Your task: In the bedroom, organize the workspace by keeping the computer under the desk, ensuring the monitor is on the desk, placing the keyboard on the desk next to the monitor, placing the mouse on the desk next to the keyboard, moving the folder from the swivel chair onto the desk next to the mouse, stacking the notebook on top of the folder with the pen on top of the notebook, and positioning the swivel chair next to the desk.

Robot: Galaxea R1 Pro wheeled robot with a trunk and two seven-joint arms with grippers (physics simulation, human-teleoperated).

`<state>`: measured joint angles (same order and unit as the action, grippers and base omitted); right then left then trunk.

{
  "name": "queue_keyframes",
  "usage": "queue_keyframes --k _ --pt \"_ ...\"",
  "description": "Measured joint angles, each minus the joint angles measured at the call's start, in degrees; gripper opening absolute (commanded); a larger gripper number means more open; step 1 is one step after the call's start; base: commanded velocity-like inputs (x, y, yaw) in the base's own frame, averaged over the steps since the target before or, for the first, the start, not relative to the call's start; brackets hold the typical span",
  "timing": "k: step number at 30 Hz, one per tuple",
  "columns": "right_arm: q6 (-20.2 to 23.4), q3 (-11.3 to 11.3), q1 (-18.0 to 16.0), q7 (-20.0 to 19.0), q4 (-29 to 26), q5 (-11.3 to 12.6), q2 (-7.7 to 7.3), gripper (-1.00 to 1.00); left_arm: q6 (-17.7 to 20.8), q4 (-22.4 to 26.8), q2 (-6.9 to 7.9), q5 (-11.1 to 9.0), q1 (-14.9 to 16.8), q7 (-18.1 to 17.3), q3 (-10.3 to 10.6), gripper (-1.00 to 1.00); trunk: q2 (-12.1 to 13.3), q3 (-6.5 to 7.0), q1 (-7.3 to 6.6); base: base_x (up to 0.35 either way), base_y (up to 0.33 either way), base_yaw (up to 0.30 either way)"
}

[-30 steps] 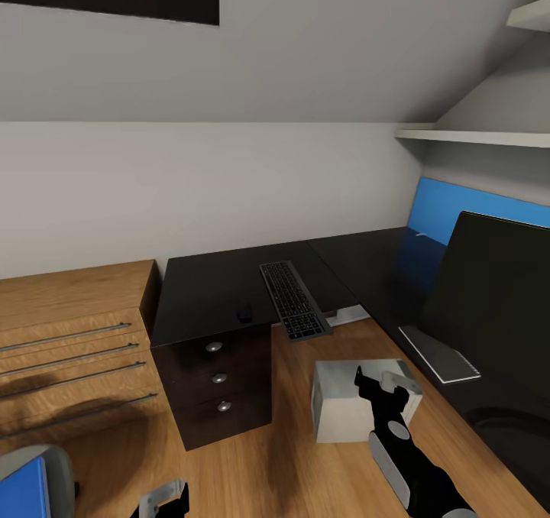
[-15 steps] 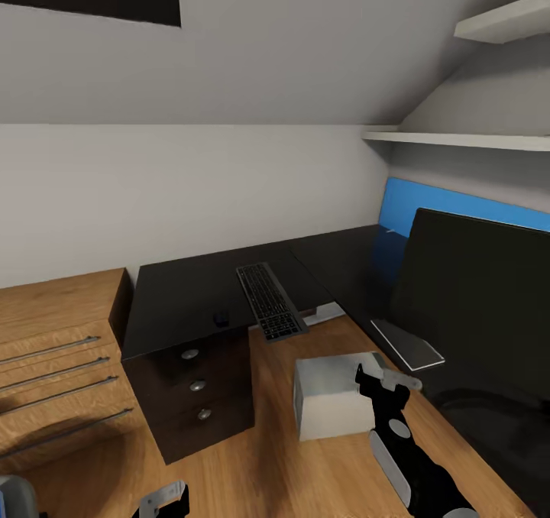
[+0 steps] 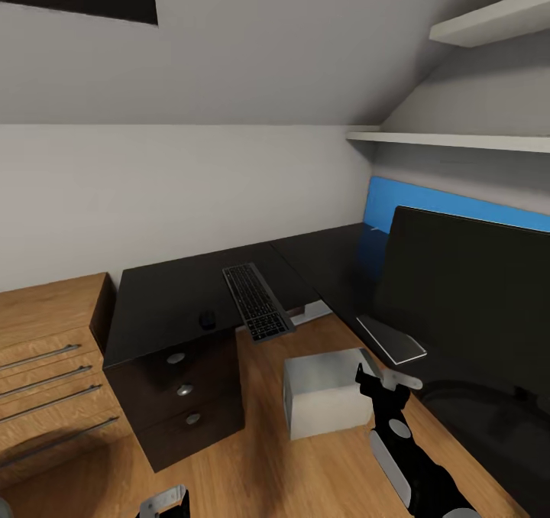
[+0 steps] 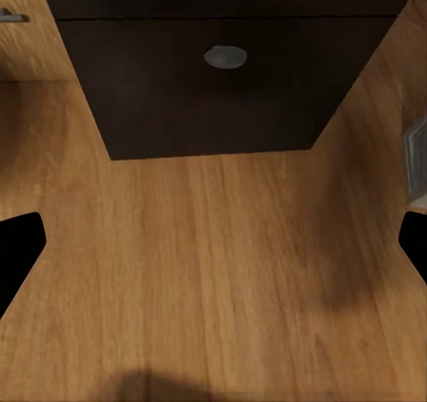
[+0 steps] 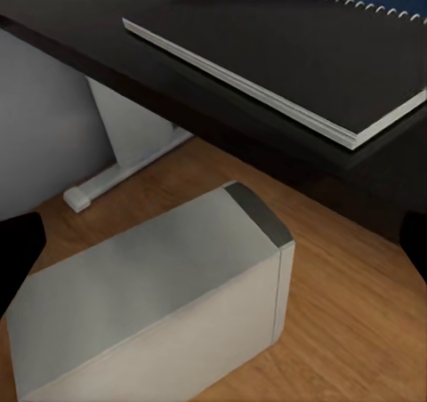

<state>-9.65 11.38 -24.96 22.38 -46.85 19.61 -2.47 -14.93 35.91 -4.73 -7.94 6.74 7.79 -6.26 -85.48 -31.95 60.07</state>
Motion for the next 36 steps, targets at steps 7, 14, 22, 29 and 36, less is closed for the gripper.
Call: queue_keyframes --k 7,14,22,29,36 --pt "-0.2 0.0 0.0 0.0 0.0 0.0 -0.04 1.0 0.0 0.0 0.01 0.0 0.0 0.0 0.0 1.0 0.0 0.0 0.0 0.0 0.0 -0.004" --pt "-0.5 0.0 0.1 -0.1 0.1 -0.1 -0.79 1.0 0.0 0.0 0.0 0.0 0.0 -0.1 0.0 1.0 0.0 0.0 0.0 0.0 0.0 0.0" --pt "-2.4 -0.3 1.1 -0.5 0.0 -1.3 -1.7 1.0 -0.8 0.9 -0.98 0.3 0.0 -0.3 0.2 1.0 0.0 0.0 0.0 0.0 0.0 0.0" --pt "-2.6 -0.4 1.9 -0.2 -0.6 -2.0 0.22 1.0 -1.3 3.2 -2.59 0.2 0.0 -0.1 -0.4 1.0 0.0 0.0 0.0 0.0 0.0 0.0" --pt "-2.7 -0.5 2.3 -0.1 -0.4 -2.4 0.89 1.0 -3.6 4.7 -0.31 0.0 0.0 0.0 -0.6 1.0 0.0 0.0 0.0 0.0 0.0 0.0"
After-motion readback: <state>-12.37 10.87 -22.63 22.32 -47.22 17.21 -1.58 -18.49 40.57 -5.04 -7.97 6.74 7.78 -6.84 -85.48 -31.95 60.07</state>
